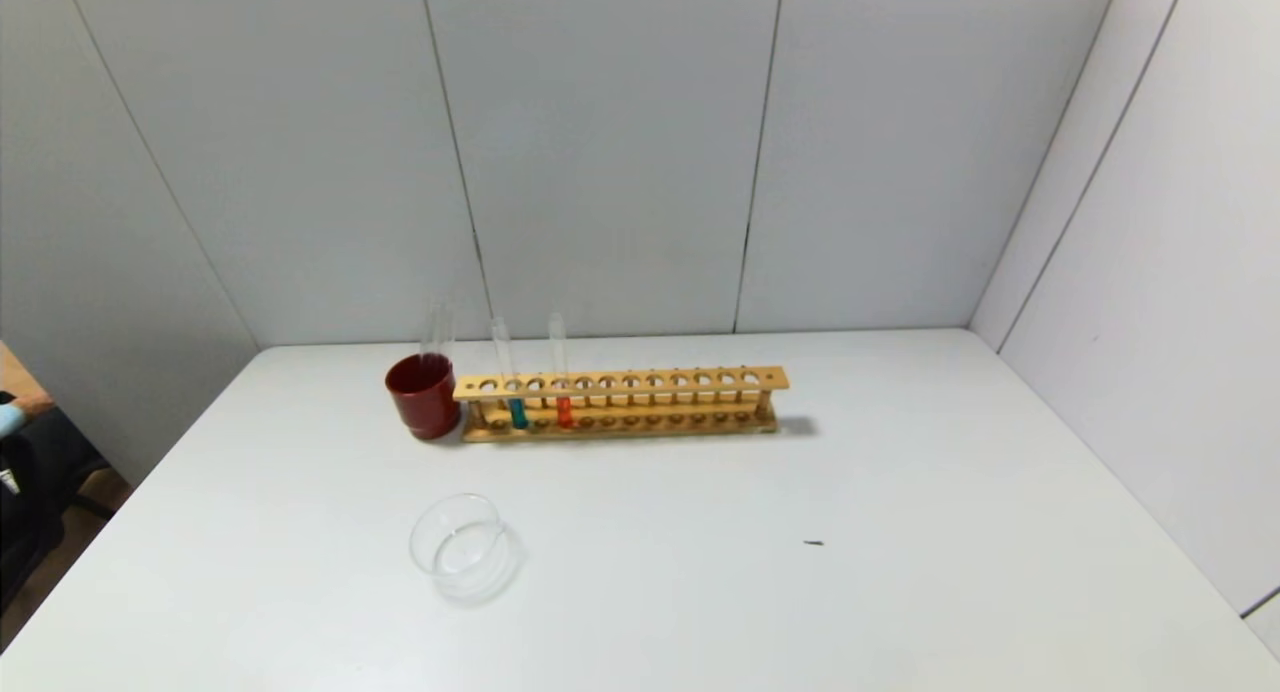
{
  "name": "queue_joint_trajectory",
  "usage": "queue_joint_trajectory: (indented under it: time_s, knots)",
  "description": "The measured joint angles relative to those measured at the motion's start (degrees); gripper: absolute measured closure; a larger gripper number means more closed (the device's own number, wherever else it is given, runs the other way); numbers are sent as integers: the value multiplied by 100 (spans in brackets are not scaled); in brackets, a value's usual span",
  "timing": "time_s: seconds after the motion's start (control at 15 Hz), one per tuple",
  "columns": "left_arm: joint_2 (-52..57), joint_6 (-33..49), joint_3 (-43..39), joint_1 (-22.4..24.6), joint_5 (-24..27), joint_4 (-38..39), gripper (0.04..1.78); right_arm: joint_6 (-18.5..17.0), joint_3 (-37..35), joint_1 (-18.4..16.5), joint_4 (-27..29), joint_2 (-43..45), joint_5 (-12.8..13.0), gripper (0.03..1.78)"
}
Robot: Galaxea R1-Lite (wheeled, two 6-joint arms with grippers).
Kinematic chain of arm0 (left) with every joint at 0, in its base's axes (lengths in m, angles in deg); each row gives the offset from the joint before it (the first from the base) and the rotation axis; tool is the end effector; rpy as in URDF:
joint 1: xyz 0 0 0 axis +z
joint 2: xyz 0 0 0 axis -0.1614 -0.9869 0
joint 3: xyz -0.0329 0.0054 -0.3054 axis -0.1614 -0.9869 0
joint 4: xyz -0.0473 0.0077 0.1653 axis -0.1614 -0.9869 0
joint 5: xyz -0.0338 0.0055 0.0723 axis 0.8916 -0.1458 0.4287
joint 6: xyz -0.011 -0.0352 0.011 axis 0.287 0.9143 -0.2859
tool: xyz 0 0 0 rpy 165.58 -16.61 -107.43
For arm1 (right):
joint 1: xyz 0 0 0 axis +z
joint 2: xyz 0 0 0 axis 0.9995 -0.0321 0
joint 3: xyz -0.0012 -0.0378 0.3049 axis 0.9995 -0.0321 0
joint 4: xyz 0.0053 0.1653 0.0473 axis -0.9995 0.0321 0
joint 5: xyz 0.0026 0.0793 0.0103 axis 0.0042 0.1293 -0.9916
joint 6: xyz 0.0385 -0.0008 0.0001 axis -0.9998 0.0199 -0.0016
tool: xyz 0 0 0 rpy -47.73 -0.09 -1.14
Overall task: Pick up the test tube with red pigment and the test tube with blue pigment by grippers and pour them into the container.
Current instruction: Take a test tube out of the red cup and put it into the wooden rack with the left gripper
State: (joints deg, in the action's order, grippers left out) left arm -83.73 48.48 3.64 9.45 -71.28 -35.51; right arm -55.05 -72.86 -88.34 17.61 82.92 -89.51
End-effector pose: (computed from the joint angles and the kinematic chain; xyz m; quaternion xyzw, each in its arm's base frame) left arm -0.0341 -0.0003 0.0749 0.0046 0.0018 -0.0009 1.0000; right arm -0.0341 0.0002 0.0753 -0.0010 0.0010 0.0003 1.0000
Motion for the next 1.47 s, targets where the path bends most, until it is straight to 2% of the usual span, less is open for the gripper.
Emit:
queue_joint_trajectory:
  time_s: [1.13,1.27,1.47]
  knots:
    - [-2,-200,66,0,41,-99,7,0,0,2,-1,0,0,6]
    - [-23,-182,473,0,238,-402,7,-1,0,2,-1,0,-2,6]
    - [-274,-160,1574,0,610,-1287,7,0,0,2,-1,0,-2,6]
